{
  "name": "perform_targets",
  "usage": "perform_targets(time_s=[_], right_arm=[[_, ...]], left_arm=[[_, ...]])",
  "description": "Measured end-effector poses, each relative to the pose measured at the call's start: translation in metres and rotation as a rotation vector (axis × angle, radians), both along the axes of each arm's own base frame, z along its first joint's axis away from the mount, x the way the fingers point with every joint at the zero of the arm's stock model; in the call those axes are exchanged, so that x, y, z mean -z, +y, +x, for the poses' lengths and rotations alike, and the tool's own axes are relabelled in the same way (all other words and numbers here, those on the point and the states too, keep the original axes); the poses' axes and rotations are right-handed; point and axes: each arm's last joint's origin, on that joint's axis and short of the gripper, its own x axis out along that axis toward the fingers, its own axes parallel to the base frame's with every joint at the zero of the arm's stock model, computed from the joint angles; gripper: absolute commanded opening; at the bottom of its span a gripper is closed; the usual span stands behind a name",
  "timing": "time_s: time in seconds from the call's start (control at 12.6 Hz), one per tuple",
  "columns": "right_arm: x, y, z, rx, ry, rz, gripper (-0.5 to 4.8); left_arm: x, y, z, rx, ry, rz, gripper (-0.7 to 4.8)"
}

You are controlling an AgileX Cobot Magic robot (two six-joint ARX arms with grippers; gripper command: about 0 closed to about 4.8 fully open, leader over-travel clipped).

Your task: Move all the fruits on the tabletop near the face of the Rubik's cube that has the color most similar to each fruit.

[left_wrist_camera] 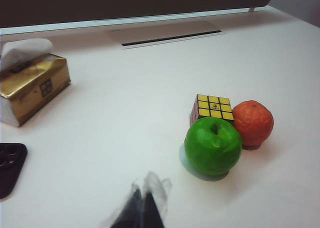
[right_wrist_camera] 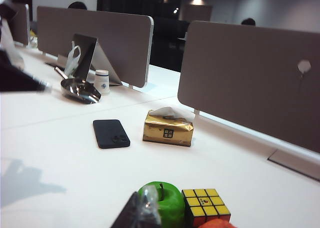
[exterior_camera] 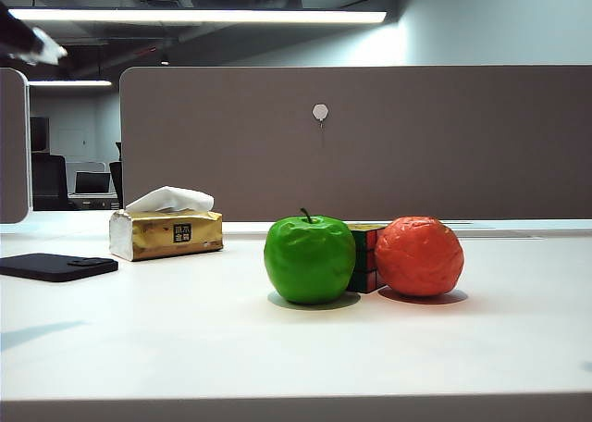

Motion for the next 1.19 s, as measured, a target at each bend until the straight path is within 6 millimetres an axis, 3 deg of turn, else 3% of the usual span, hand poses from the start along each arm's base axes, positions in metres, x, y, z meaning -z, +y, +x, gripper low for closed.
perform_targets(time_s=[0.32, 0.64, 0.72, 0.8, 0.95, 1.03, 1.19], right_arm=[[0.033, 0.004, 0.009, -0.024, 0.148, 0.045, -0.01], [0.029, -0.007, 0.019, 0.075, 0.117, 0.092, -0.01], [0.029, -0.012, 0.023, 0.14, 0.114, 0.095, -0.01], [0.028, -0.026, 0.031, 0.305, 0.103, 0.107, -0.01], [0.027, -0.032, 0.034, 0.376, 0.086, 0.12, -0.01], [0.026, -0.045, 0.038, 0.509, 0.074, 0.128, -0.01], [0.026, -0.05, 0.039, 0.562, 0.07, 0.13, -0.01]], left_arm=[[0.009, -0.002, 0.003, 0.016, -0.04, -0.021, -0.05], [0.009, -0.002, 0.003, 0.025, -0.077, 0.015, -0.05], [0.014, -0.002, 0.003, 0.027, -0.077, 0.028, -0.05], [0.035, -0.001, 0.004, -0.002, -0.027, 0.055, -0.05], [0.044, 0.0, 0.005, -0.04, 0.0, 0.059, -0.05], [0.051, 0.001, 0.006, -0.091, -0.012, 0.046, -0.05], [0.05, 0.001, 0.007, -0.117, -0.032, 0.042, -0.05]])
